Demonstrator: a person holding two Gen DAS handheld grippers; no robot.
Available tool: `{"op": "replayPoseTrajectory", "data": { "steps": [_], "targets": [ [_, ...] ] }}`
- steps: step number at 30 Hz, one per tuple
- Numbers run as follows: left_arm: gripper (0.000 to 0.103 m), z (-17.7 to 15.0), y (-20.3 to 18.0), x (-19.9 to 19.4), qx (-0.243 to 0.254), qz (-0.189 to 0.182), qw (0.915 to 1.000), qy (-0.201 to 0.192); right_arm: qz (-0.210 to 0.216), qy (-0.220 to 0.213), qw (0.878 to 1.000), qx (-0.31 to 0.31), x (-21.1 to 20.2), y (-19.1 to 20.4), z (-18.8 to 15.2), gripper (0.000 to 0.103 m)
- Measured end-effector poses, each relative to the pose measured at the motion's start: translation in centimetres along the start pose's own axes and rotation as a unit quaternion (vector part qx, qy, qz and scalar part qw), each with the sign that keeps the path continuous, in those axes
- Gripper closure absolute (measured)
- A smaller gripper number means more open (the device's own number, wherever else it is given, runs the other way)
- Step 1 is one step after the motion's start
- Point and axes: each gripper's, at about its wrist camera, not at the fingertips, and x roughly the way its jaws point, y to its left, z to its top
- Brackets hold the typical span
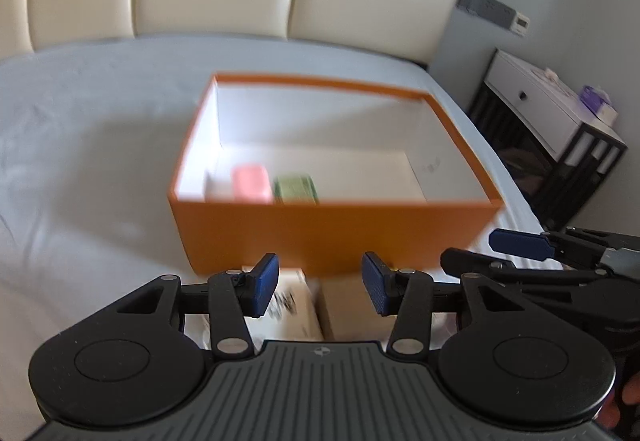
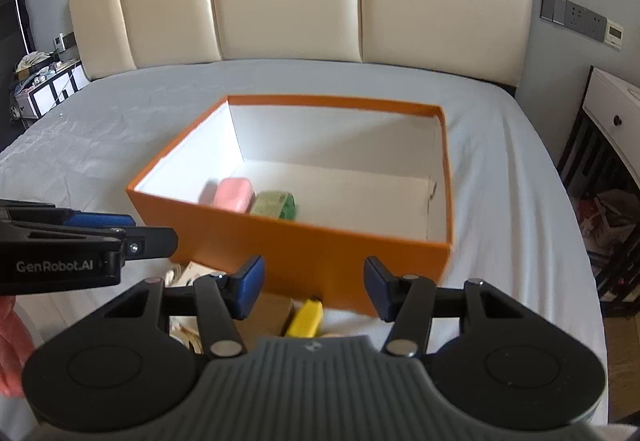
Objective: Organize rigid objects
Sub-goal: 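Grasp the yellow tube bottle with the right tool while the left tool approaches the IMINT tin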
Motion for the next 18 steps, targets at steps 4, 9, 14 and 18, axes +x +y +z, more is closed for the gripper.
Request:
{"op": "replayPoseTrajectory", "data": {
  "steps": [4,9,14,18],
  "targets": [
    [0.048,-2.6,-0.3,0.7,-0.018,-0.014,0.9984,0.051,0.001,0.035,0.999,0.010,-0.2,-1.1,-3.3,0.055],
    [0.053,-5.0,-1.2,1.3,-0.015,-0.025,0.9942,0.104,0.026,0.083,0.996,0.004,0.1,-1.3,-6.4,0.056],
    [0.053,-7.6,-2.2,1.6,0.009,-0.025,0.9903,0.137,0.052,0.122,0.991,-0.023,1.2,-0.5,-8.7,0.058],
    [0.056,-8.1,-1.9,1.7,0.003,-0.014,0.9897,0.142,0.053,0.127,0.989,-0.046,2.0,0.3,-9.1,0.059]
  ]
}}
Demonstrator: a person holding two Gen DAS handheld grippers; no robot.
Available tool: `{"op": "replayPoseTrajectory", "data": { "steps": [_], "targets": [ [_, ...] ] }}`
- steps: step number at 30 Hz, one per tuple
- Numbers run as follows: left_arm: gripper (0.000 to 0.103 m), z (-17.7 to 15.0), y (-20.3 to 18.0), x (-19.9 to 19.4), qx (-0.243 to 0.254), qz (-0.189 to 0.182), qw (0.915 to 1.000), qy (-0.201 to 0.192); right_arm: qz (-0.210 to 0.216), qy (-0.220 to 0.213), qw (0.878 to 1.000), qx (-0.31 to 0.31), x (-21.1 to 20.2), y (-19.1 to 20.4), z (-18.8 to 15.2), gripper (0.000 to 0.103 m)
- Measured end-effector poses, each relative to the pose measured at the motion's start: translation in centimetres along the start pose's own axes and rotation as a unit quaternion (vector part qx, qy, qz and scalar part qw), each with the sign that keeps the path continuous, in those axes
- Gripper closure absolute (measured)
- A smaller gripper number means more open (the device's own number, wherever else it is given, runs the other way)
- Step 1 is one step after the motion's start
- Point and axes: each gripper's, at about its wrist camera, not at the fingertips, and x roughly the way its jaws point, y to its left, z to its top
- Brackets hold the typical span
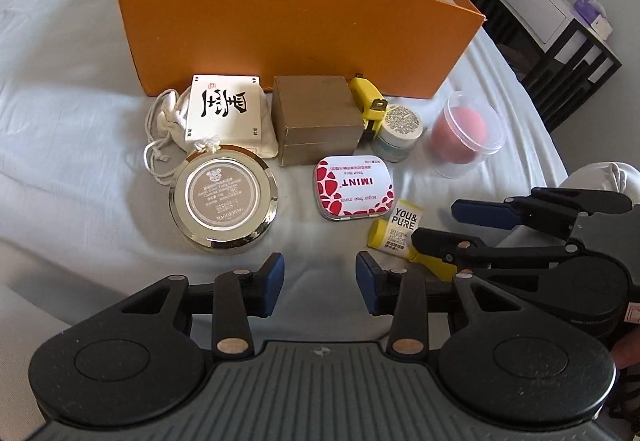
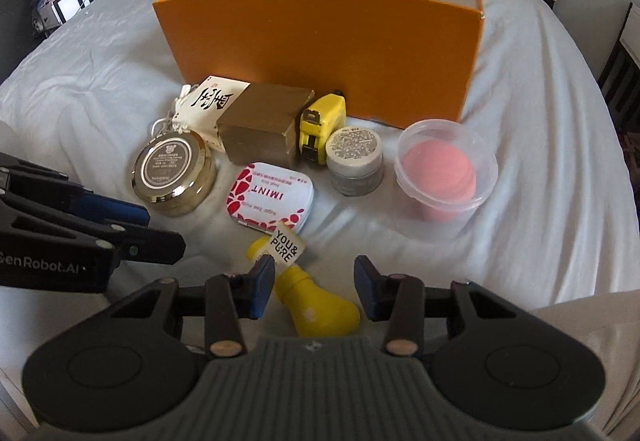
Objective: Organize rigid objects
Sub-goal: 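Grasp the yellow tube bottle with the right tool while the left tool approaches the IMINT tin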
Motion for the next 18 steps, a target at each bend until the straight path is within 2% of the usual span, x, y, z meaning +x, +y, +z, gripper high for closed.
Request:
{"op": "replayPoseTrajectory", "data": {
  "steps": [2,5,11,18],
  "targets": [
    [0.056,0.1,0.2,0.0,-0.011,0.007,0.9999,0.003,0.014,0.014,1.000,-0.004,0.6,0.2,0.1,0.060],
    [0.056,0.3,0.7,0.3,-0.030,0.018,0.9993,0.014,0.006,0.028,0.999,-0.024,1.3,0.8,0.3,0.065],
    [0.056,0.4,0.5,0.6,-0.030,0.030,0.9990,0.014,0.020,0.043,0.998,-0.036,2.4,1.1,0.5,0.072],
    [0.054,0.6,-0.2,0.6,-0.017,0.027,0.9995,0.006,0.011,0.027,0.999,-0.037,1.8,1.4,0.2,0.077]
  ]
}}
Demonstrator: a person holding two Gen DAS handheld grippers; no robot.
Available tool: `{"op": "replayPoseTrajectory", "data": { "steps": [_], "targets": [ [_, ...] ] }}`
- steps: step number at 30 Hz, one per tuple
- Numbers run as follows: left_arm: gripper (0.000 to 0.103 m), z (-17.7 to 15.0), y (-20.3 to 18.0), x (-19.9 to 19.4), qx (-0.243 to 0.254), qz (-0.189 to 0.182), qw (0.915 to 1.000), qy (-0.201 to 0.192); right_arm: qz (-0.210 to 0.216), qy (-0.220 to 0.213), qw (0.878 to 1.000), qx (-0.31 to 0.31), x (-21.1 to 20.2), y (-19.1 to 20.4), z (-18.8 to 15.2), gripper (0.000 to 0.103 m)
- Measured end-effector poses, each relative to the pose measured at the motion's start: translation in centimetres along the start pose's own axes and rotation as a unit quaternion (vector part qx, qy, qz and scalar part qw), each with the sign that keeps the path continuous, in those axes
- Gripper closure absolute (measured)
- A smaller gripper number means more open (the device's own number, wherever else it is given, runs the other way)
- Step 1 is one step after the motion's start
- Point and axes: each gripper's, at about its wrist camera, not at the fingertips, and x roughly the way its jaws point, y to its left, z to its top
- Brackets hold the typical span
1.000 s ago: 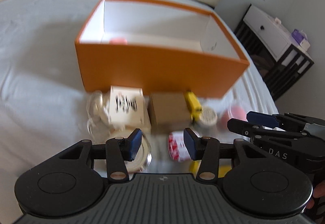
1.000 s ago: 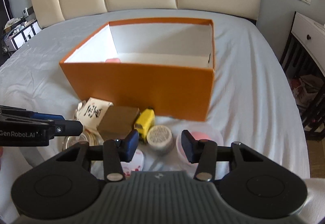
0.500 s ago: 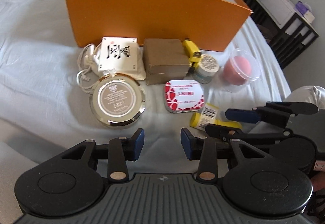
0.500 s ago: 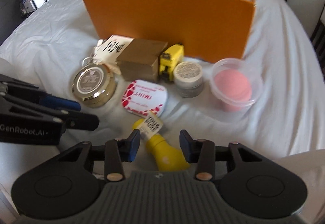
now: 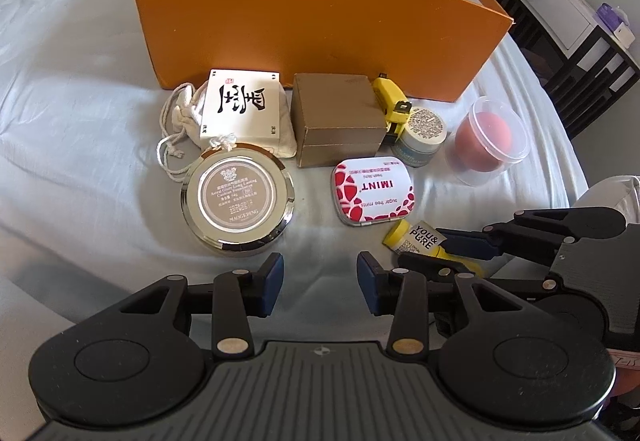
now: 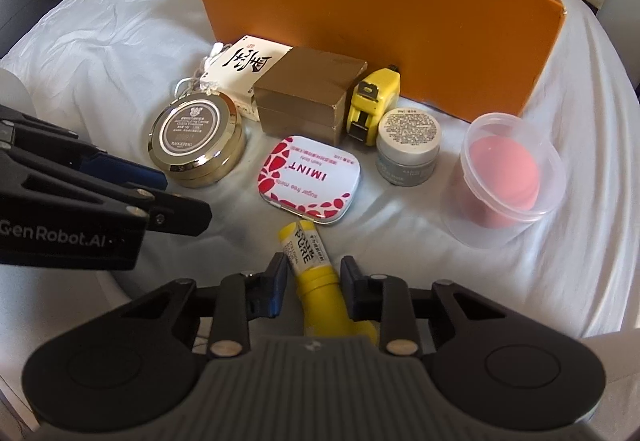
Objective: Organize rigid objects
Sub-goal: 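Grasp the yellow tube bottle with the right tool while the left tool approaches the IMINT tin, then grasp the red-and-white IMINT tin with the left tool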
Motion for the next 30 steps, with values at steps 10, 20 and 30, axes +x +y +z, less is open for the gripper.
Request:
{"op": "replayPoseTrajectory", "data": {
  "steps": [10,20,30],
  "targets": [
    [0.040,1.6,-3.4,0.7,0.122,-0.001,0.9922,-0.026,-0.040,-0.062,0.990,0.120,-2.2,-3.4,0.1,0.080],
    [0.028,4.4,-5.9,3.0,0.268,-0.014,0.9634,0.007,-0.004,-0.078,0.981,0.178,-2.2,-5.5,0.2,0.080],
    [0.024,4.7,-6.8,6.1,0.330,-0.021,0.9430,0.032,0.015,-0.074,0.979,0.188,-1.7,-6.2,0.4,0.080]
  ]
}}
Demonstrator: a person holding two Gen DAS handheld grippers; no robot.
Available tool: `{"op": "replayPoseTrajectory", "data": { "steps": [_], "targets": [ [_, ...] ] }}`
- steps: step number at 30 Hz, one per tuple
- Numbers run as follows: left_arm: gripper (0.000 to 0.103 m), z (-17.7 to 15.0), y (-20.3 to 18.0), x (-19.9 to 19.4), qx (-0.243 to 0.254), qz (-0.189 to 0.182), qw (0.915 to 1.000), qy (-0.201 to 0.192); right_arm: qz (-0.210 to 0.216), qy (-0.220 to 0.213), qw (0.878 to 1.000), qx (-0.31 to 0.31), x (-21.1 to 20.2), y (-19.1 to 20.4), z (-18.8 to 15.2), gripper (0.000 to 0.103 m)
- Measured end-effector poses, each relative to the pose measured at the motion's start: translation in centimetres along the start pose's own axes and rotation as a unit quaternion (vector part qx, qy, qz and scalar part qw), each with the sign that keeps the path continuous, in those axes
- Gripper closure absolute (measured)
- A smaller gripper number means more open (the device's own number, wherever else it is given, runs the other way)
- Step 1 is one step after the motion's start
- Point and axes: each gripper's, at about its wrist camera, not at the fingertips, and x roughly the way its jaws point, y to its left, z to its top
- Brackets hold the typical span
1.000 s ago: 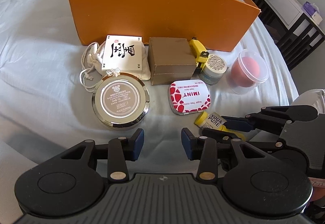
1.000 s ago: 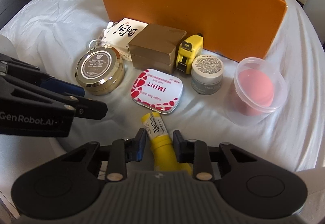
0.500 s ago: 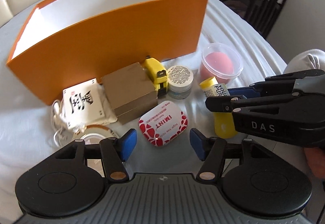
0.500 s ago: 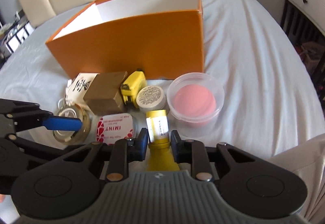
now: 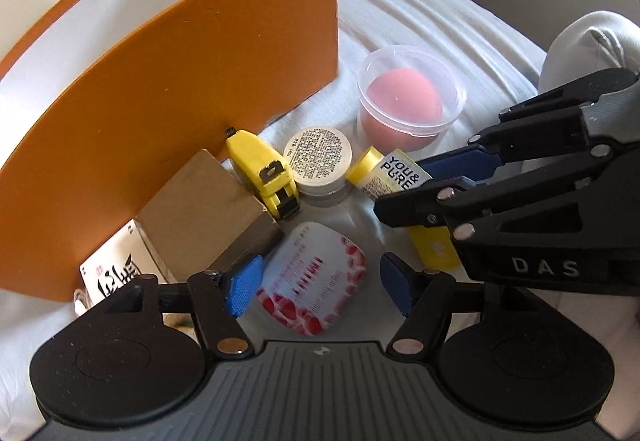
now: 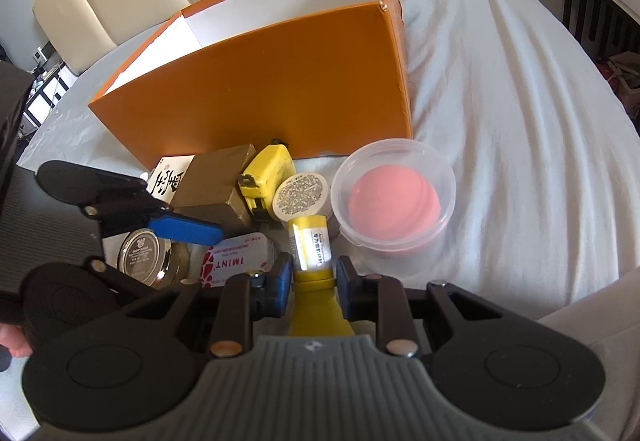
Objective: Organize rigid objects
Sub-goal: 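Grasp the red-and-white IMINT tin with the left tool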
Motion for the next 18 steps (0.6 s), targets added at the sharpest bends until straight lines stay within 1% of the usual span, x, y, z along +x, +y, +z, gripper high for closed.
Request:
{"op": "replayPoseTrajectory", "data": {
  "steps": [2,3,5,8,11,12,14,17,18],
  "targets": [
    [0.026,0.0,-0.2,0.5,-0.001,0.003,0.9999,0.010,0.002,0.005,1.000,0.002,0.3,-0.1,0.1,0.080],
    [0.031,0.1,-0.1,0.5,0.000,0.004,0.9999,0.012,0.002,0.007,1.000,0.003,0.4,-0.1,0.1,0.080],
    [0.036,0.0,-0.2,0.4,-0.002,0.006,0.9998,0.016,0.005,0.010,1.000,0.003,0.5,-0.2,0.2,0.079],
    [0.036,-0.1,0.1,0.2,-0.029,-0.012,0.9990,0.031,0.004,0.022,1.000,0.000,1.0,-0.1,0.4,0.077],
    [0.035,-0.3,0.3,0.2,-0.047,-0.024,0.9981,0.032,0.003,0.033,0.999,-0.003,1.6,0.0,0.6,0.077],
    [0.030,-0.3,0.3,0.4,-0.050,-0.021,0.9979,0.034,0.003,0.037,0.999,-0.004,1.7,0.1,0.7,0.076],
    [0.030,-0.3,0.2,1.0,-0.056,-0.014,0.9976,0.039,0.001,0.050,0.999,-0.003,2.2,0.1,0.8,0.072],
    [0.030,-0.2,-0.6,1.4,-0.040,0.003,0.9985,0.037,0.003,0.064,0.998,0.001,2.7,0.0,1.0,0.070],
    [0.032,-0.3,-0.9,1.3,-0.035,0.010,0.9987,0.036,0.004,0.066,0.998,0.002,2.8,0.0,1.0,0.069]
  ]
}}
